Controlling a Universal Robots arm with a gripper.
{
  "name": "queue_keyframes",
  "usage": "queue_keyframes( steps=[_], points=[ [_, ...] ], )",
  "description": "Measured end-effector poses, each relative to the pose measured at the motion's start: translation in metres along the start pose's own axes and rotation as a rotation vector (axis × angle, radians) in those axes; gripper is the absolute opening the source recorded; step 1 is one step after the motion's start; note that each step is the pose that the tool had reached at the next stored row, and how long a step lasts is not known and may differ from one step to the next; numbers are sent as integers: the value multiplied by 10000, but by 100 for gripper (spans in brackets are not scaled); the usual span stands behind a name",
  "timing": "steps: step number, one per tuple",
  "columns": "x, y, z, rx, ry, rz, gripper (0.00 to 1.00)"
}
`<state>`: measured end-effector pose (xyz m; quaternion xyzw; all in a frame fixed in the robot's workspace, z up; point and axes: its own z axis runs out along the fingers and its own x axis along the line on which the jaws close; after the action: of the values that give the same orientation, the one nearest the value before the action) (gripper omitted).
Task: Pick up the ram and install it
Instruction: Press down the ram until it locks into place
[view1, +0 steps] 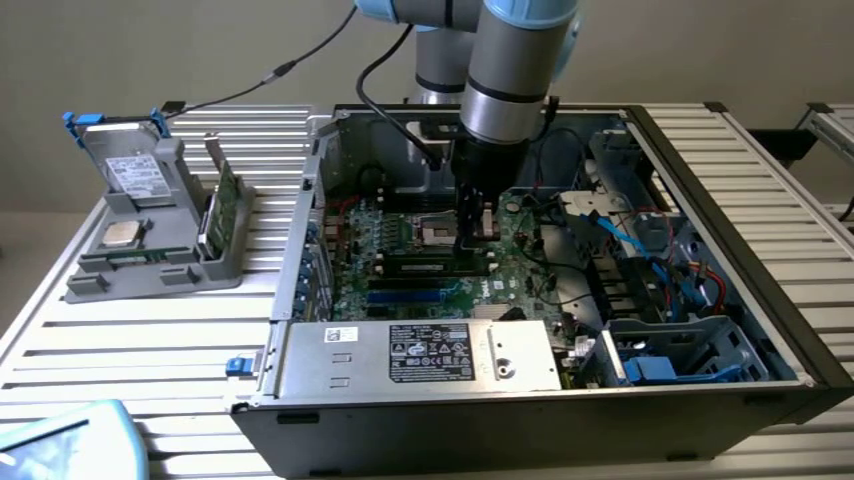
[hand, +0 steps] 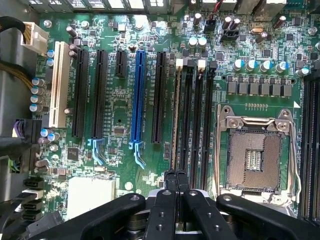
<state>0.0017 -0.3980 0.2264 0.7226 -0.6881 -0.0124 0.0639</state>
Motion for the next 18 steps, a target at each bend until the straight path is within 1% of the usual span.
queue_keyframes(
  steps=[3, 10, 13, 16, 18],
  points=[
    [1, 0, 5, -3, 8, 1, 11],
    [0, 0, 5, 0, 0, -1, 11],
    [0, 23, -15, 6, -6, 0, 11],
    [1, 76, -43, 41, -3, 4, 11],
    [0, 126, -62, 85, -11, 4, 11]
  ],
)
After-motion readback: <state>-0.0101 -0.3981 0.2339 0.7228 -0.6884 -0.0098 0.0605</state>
